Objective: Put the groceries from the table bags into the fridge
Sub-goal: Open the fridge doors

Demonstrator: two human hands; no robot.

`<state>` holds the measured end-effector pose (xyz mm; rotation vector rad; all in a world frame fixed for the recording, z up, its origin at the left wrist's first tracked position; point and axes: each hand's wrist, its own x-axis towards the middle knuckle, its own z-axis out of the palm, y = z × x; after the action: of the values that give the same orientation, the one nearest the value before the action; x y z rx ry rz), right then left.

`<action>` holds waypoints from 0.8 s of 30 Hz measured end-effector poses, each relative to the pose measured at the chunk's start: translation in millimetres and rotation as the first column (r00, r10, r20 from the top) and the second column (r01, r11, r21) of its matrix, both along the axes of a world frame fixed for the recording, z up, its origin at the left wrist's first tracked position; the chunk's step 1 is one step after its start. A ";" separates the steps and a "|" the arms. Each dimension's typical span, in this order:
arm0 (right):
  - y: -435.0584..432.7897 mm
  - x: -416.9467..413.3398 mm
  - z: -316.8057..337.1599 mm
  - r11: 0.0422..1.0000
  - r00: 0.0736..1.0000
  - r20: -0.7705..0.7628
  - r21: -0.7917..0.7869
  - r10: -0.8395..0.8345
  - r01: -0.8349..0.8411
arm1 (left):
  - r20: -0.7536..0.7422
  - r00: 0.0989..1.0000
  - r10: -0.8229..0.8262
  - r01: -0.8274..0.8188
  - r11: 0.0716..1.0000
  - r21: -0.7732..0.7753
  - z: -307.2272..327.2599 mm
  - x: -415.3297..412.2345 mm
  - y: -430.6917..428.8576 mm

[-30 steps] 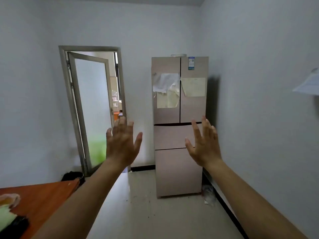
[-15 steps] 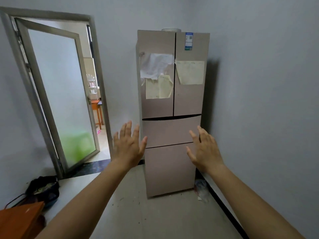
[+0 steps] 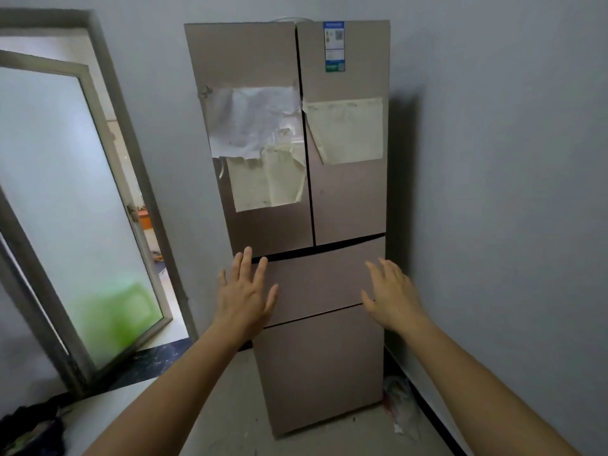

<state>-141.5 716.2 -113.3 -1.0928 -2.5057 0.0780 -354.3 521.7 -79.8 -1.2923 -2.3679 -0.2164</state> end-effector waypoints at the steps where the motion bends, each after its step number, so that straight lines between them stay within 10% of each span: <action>1: 19.0 -10.5 1.3 0.999 1.000 -0.019 -0.045 0.005 -0.006 | -0.003 1.000 -0.001 0.001 1.000 -0.001 0.9 -8.4 17.8; 12: 169.6 -148.9 -39.4 0.798 0.936 -0.350 -0.573 -0.033 -0.186 | -0.011 0.998 -0.060 0.059 0.994 -0.092 -41.7 -133.3 202.0; 24: 307.4 -307.7 -76.8 0.437 0.767 -0.430 -0.873 -0.476 -0.218 | -0.260 0.943 -0.209 0.190 0.977 -0.098 -100.5 -271.3 370.4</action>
<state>-449.1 1023.6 -190.1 -1.2952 -1.5945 1.6461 -625.6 892.1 -180.3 -1.4942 -2.0343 -0.0138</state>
